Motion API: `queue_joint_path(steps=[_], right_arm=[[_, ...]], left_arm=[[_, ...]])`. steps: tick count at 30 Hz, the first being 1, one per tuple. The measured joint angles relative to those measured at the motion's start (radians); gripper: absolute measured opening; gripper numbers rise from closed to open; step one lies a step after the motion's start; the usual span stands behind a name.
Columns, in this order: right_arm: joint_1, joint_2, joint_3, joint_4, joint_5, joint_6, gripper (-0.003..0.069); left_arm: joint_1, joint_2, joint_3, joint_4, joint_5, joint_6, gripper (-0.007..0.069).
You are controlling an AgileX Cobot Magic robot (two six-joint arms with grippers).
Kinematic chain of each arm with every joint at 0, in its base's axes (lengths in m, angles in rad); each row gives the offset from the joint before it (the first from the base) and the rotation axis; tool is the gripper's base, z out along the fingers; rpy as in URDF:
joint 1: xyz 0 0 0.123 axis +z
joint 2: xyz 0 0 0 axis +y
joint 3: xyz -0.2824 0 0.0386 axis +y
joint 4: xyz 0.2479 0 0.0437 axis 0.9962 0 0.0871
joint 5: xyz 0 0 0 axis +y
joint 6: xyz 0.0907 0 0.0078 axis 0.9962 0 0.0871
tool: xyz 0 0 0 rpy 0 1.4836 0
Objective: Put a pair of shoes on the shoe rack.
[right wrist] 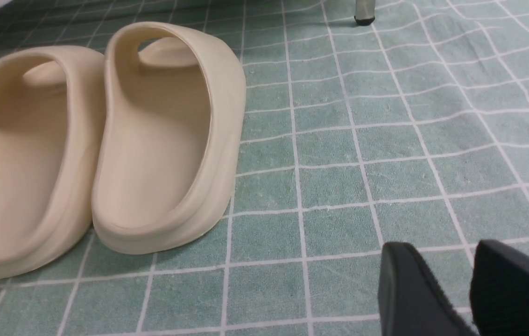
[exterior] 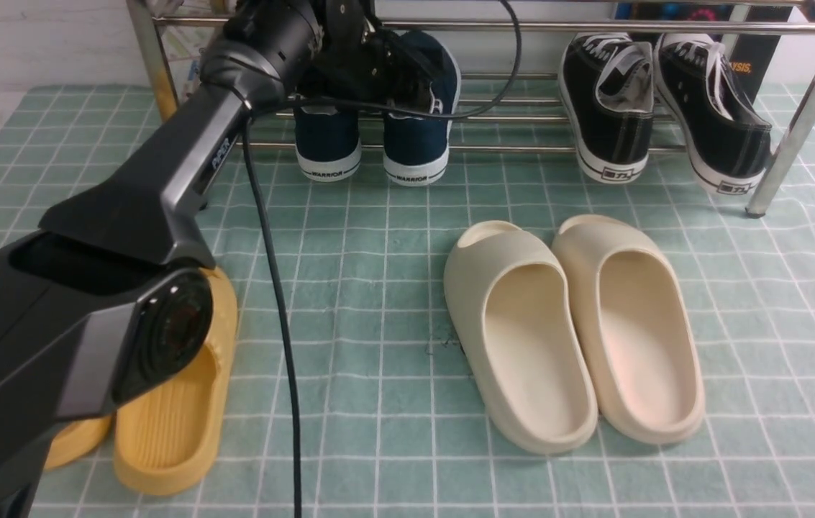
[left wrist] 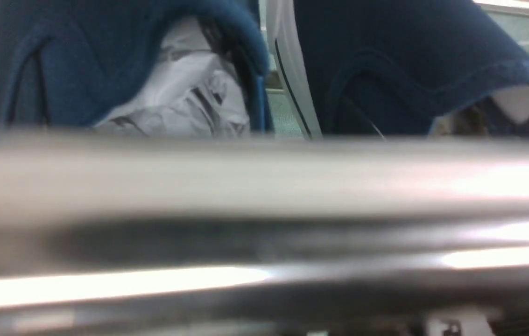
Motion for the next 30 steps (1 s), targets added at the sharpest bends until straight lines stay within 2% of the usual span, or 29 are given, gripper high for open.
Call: queue_joint_path(steps=[4,10,12,15,16,19,28,30], right_arm=[[0.0,0.0,0.0,0.0,0.0,0.0,0.0239],[0.0,0.0,0.0,0.0,0.0,0.0,0.0239],[0.0,0.0,0.0,0.0,0.0,0.0,0.0239],[-0.001,0.0,0.0,0.0,0.0,0.0,0.0239],[-0.001,0.0,0.0,0.0,0.0,0.0,0.0239],[-0.001,0.0,0.0,0.0,0.0,0.0,0.0239],[-0.001,0.0,0.0,0.0,0.0,0.0,0.0239],[-0.001,0.0,0.0,0.0,0.0,0.0,0.0239]], left_arm=[[-0.001,-0.019,0.0,-0.01,0.044,0.003,0.0405],[-0.008,-0.126,0.0,-0.039,0.192,0.066,0.0312],[-0.011,-0.171,-0.003,-0.071,0.317,0.119,0.0216],[-0.013,-0.212,0.037,-0.09,0.344,0.128,0.0108],[-0.013,-0.215,0.048,-0.091,0.345,0.128,0.0101],[-0.014,-0.285,0.17,-0.094,0.348,0.128,-0.0012],[-0.016,-0.804,0.718,0.019,0.347,0.183,-0.0013],[-0.016,-0.855,0.786,0.034,0.335,0.183,-0.0013]])
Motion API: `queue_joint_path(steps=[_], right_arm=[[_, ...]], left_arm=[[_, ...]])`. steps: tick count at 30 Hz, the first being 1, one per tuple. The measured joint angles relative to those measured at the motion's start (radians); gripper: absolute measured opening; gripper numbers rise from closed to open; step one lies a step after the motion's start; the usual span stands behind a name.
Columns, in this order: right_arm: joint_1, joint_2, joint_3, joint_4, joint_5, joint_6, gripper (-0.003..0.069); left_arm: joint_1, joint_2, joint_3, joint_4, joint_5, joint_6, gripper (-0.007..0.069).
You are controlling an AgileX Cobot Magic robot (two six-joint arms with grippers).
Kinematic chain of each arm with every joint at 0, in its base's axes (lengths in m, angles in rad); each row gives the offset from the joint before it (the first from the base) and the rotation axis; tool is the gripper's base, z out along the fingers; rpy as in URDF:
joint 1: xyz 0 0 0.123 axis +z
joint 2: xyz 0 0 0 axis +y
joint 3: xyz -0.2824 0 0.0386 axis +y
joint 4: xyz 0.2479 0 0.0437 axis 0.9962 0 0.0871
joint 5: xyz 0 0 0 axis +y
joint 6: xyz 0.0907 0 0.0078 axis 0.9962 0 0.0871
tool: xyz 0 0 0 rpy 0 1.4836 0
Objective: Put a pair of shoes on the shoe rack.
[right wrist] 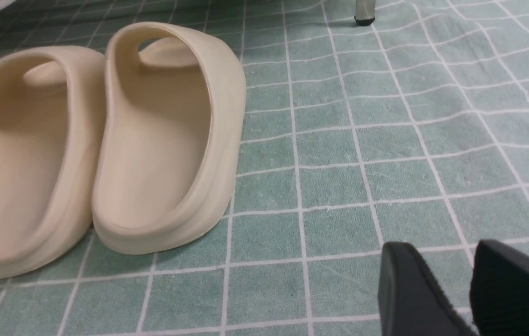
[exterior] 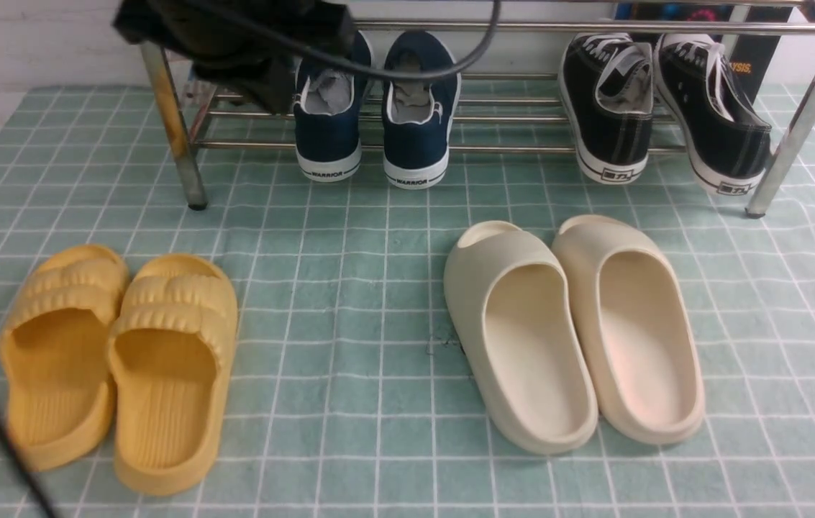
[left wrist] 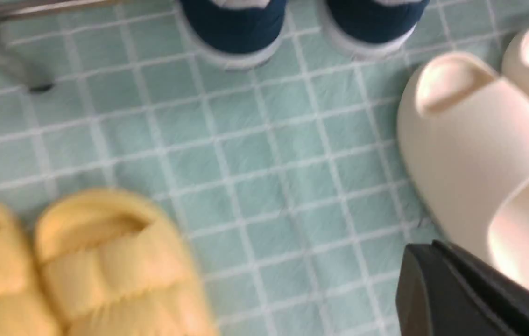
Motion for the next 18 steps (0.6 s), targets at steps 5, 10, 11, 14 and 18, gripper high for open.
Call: queue_joint_path(steps=[5,10,11,14,18], right_arm=[[0.0,0.0,0.0,0.0,0.0,0.0,0.0239],[0.0,0.0,0.0,0.0,0.0,0.0,0.0239],[0.0,0.0,0.0,0.0,0.0,0.0,0.0239],[0.0,0.0,0.0,0.0,0.0,0.0,0.0239],[0.0,0.0,0.0,0.0,0.0,0.0,0.0239]], left_arm=[[0.0,-0.331,0.373,0.083,-0.241,-0.044,-0.0013],[0.0,-0.635,0.694,0.182,-0.48,-0.133,-0.0013],[0.0,-0.732,0.792,0.222,-0.555,-0.166,-0.0013],[0.0,-0.887,0.954,0.29,-0.68,-0.224,-0.0013],[0.0,-1.183,1.234,0.4,-0.88,-0.316,-0.0013]])
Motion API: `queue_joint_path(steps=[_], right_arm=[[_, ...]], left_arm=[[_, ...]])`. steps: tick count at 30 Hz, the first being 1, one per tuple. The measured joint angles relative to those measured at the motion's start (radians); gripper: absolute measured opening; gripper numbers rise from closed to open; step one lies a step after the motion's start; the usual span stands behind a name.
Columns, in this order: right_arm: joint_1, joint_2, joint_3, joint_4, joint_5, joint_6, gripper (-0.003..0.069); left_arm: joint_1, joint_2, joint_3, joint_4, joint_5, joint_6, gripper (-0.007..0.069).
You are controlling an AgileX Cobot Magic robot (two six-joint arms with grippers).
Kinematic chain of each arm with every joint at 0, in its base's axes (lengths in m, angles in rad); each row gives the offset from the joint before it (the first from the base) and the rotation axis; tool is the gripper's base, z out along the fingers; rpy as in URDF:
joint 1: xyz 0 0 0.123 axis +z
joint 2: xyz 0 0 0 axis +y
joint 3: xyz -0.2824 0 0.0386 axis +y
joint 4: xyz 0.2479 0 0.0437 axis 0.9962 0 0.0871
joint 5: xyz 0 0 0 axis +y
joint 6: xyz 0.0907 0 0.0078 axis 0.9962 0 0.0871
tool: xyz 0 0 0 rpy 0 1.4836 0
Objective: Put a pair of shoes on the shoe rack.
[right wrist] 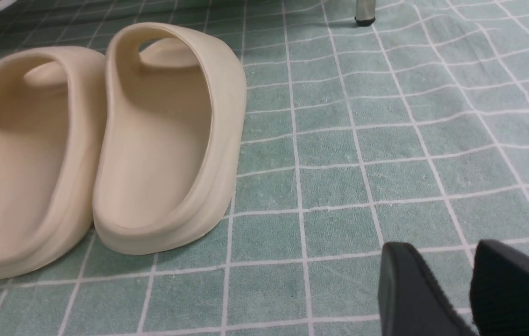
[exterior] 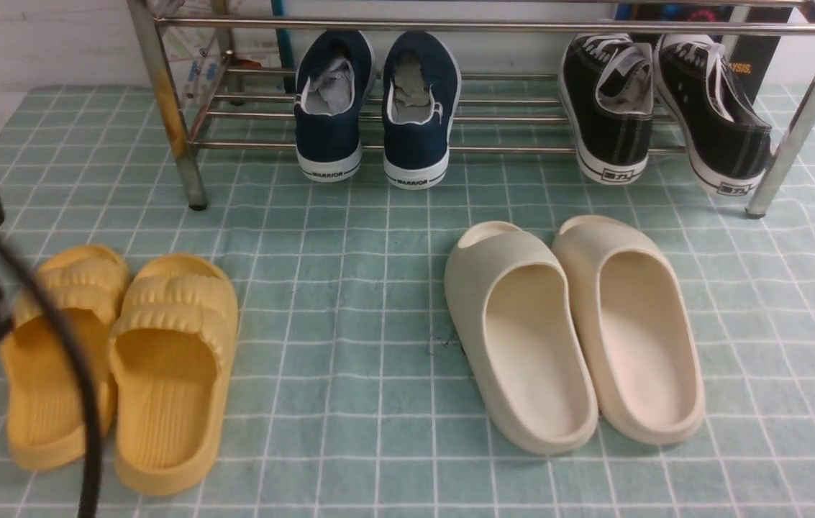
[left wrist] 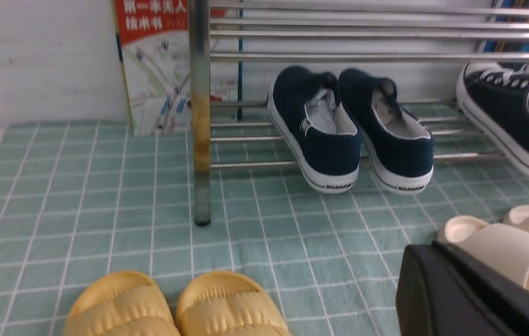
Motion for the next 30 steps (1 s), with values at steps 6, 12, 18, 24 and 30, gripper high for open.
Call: queue_joint_path(steps=[6,12,18,24,30], right_arm=[[0.0,0.0,0.0,0.0,0.0,0.0,0.0239],[0.0,0.0,0.0,0.0,0.0,0.0,0.0239],[0.0,0.0,0.0,0.0,0.0,0.0,0.0239],[0.0,0.0,0.0,0.0,0.0,0.0,0.0239],[0.0,0.0,0.0,0.0,0.0,0.0,0.0239]], left_arm=[[0.0,-0.301,0.345,0.048,-0.096,-0.018,-0.0013],[0.0,-0.463,0.51,0.031,-0.113,-0.021,-0.0013],[0.0,-0.478,0.552,0.015,-0.088,-0.023,-0.0013],[0.0,-0.478,0.574,-0.067,-0.045,-0.082,-0.0013],[0.0,-0.478,0.579,-0.218,0.0,0.033,-0.0013]])
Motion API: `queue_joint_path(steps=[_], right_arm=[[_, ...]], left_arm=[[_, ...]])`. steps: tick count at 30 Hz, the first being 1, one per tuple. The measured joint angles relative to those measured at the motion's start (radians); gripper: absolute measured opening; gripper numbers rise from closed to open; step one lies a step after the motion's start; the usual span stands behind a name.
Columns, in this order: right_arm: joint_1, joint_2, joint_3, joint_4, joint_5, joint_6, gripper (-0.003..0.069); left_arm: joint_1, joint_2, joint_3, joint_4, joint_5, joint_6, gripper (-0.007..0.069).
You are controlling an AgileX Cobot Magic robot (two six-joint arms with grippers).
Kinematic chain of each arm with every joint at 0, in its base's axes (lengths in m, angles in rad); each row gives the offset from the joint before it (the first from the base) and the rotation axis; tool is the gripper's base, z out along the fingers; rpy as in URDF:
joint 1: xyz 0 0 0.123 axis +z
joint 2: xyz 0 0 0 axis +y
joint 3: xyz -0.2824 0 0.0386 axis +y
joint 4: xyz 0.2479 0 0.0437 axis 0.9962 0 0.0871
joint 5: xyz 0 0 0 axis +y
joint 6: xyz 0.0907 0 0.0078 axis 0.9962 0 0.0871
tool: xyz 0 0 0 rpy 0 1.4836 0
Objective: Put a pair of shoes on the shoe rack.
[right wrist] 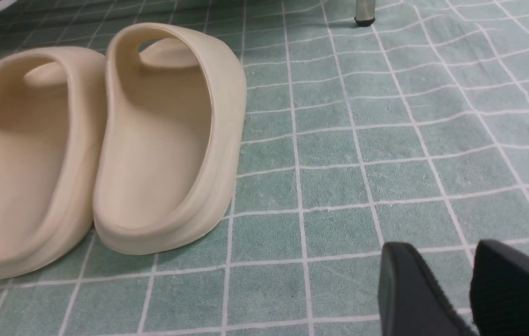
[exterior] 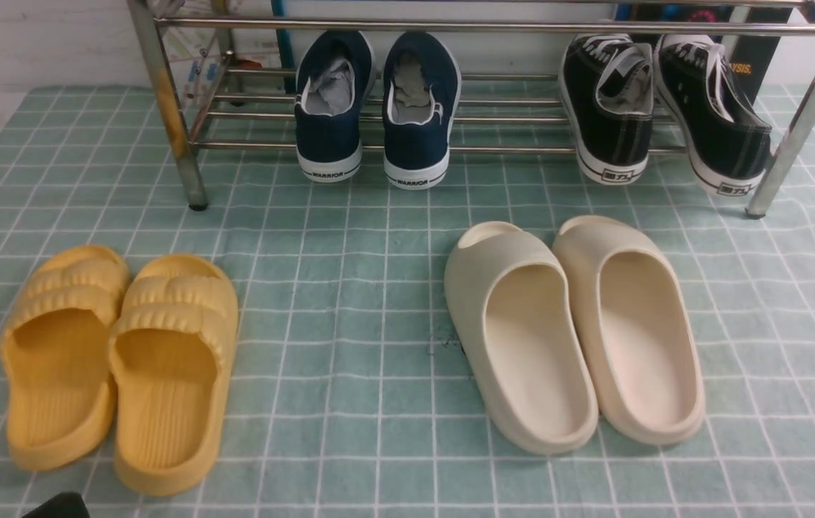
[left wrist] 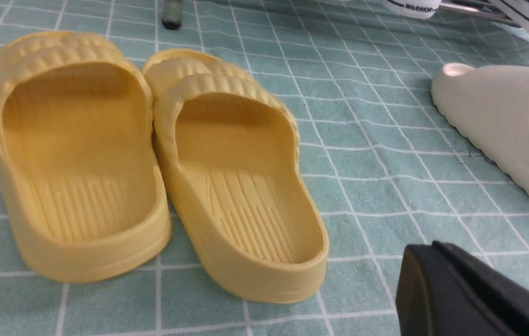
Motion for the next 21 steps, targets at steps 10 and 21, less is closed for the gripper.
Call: queue_joint_path(steps=[10,21], right_arm=[[0.0,0.0,0.0,0.0,0.0,0.0,0.0239],[0.0,0.0,0.0,0.0,0.0,0.0,0.0239]], left_arm=[[0.173,0.0,0.026,-0.135,-0.02,0.154,-0.0013],[0.216,0.0,0.029,-0.164,0.027,0.179,-0.0013]])
